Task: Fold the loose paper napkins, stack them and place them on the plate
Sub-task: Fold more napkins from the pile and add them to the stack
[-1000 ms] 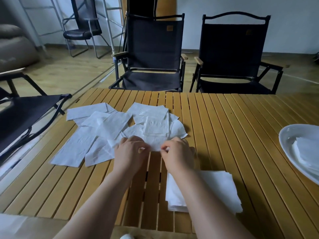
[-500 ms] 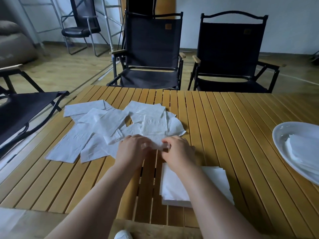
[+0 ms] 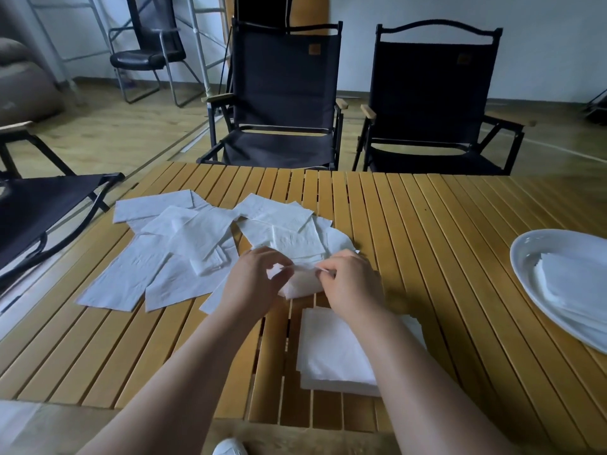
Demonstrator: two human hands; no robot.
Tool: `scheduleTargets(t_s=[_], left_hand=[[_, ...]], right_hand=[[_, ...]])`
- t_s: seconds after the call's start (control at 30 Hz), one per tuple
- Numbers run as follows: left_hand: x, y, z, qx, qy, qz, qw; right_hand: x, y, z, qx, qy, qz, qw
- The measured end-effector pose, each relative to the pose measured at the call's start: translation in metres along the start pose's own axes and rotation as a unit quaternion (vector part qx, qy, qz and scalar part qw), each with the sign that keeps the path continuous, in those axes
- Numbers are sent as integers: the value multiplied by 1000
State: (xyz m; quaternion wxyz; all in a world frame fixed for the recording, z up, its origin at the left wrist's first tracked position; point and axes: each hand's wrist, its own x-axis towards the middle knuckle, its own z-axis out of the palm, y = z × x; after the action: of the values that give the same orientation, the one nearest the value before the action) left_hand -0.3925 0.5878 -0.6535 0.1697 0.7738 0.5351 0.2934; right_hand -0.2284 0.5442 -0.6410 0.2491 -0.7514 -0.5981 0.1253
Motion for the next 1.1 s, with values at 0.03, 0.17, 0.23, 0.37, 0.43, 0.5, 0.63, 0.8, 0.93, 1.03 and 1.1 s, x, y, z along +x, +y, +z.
scheduleTargets(t_s=[0.03,0.17,0.23,0.37,0.43,0.5,0.63,0.8,0.93,1.03,1.1], left_hand=[[1,4,-1,-2,7,15,1000],[0,23,0,-10,10,95,995],[-1,27,1,-17,9,97,995],[-2,21,2,-14,-7,37,999],[-1,17,1,-18,-20,17,999],[-1,14,0,-34,-27,9,999],[-2,20,-6,-130,-47,-9,990],[-4,34,-14,-272,-56,-34,960],[-10,47,-21,-304,-75,-36,949],[-11,51,-27,-338,-103,-51,934],[-13,51,-30,-338,-166,-69,924]], right_hand=[[-1,1,-4,11,1,-13,1000],[-7,0,-19,42,30,-65,997],[-8,2,-26,70,45,-71,994],[-13,13,-43,128,61,-83,986],[-17,18,-54,160,63,-78,982],[-20,24,-63,186,59,-66,978],[-26,38,-75,193,54,-47,979],[-34,57,-89,218,1,-8,976],[-40,58,-100,265,-50,-5,963],[-41,60,-109,252,-65,18,965],[-41,67,-117,249,-134,59,957]])
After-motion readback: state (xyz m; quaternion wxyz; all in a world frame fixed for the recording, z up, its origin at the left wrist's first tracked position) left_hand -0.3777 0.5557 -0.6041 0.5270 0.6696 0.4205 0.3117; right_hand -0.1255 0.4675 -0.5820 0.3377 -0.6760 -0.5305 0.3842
